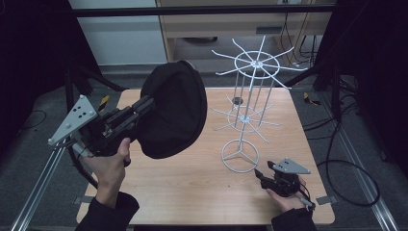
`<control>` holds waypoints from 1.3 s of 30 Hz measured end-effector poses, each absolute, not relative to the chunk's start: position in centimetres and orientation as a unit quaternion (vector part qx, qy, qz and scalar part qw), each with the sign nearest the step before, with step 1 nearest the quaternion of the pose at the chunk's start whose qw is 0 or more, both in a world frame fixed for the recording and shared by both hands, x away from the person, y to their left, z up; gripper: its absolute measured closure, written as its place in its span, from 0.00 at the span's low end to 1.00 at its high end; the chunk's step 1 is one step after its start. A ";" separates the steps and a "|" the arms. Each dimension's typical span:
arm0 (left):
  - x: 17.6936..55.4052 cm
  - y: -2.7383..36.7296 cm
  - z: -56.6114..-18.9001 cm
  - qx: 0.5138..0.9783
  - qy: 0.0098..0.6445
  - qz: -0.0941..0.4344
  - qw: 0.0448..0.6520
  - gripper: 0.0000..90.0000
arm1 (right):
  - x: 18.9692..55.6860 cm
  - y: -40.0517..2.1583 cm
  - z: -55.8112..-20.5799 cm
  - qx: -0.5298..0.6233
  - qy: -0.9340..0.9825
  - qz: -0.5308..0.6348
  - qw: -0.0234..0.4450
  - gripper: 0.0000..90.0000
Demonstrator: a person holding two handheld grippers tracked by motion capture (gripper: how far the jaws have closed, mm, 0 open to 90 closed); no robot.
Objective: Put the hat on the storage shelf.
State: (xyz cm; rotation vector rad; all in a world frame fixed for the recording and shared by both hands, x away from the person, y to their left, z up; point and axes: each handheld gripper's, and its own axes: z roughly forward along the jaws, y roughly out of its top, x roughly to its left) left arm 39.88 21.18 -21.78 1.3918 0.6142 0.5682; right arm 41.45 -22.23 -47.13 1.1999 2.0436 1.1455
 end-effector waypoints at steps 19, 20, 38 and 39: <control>39.3 18.9 -18.1 0.608 0.236 0.249 0.716 0.89 | 41.5 -22.3 -47.1 0.442 0.751 0.422 0.250 0.45; 39.3 18.5 -17.9 0.611 0.235 0.248 0.715 0.89 | 41.5 -22.3 -47.1 0.442 0.751 0.422 0.250 0.45; 41.9 13.8 -19.0 0.645 0.231 0.224 0.693 0.89 | 41.4 -22.1 -47.2 0.439 0.754 0.422 0.248 0.45; 42.1 13.9 -19.2 0.646 0.231 0.220 0.693 0.89 | 41.4 -22.1 -47.2 0.439 0.754 0.422 0.247 0.45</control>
